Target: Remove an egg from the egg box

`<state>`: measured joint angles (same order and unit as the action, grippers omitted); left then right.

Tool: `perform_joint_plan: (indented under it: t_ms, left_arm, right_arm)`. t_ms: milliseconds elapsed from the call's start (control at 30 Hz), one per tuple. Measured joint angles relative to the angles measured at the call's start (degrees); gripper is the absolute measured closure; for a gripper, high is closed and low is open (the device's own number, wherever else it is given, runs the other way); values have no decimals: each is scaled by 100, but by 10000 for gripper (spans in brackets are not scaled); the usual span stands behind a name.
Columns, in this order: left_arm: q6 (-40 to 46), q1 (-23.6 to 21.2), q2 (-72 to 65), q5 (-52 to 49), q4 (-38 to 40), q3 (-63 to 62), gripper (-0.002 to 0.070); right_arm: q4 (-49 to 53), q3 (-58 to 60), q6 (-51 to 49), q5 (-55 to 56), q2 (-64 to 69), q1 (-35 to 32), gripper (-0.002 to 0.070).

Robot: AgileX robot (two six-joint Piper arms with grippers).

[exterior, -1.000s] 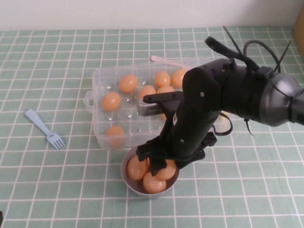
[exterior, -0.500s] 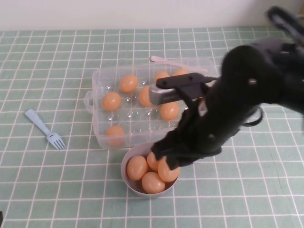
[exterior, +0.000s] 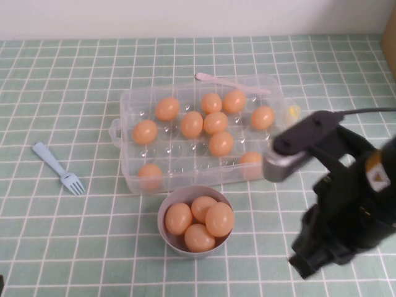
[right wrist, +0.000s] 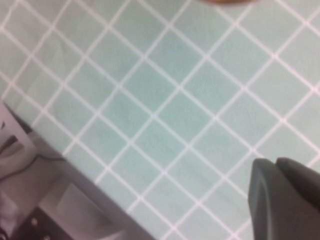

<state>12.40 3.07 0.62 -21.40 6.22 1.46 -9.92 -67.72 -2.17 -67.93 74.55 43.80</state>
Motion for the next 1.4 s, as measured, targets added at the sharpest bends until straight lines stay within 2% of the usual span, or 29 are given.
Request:
perform_joint_plan:
  t_ms: [300, 533, 733, 833, 1033, 1267, 1400]
  left_arm:
    - [0, 0, 0, 0, 0, 0, 678]
    - [0, 0, 0, 0, 0, 0, 678]
    - [0, 0, 0, 0, 0, 0, 678]
    - [0, 0, 0, 0, 0, 0, 678]
    - [0, 0, 0, 0, 0, 0, 678]
    - [0, 0, 0, 0, 0, 0, 678]
    - [0, 0, 0, 0, 0, 0, 678]
  right_arm:
    - [-14, 555, 81, -282, -1149, 0, 691]
    - [234, 578, 835, -280, -1310, 0, 691]
    - [579, 876, 909, 682, -1416, -135, 692]
    - [524, 1491, 932, 1748, -1741, -695, 692]
    - [388, 3532, 932, 4318, -2974, -2406, 692]
    - [240, 5642, 932, 5502, -4955, -3837, 694]
    - [-49, 6607, 932, 6290, -5889, -4265, 694]
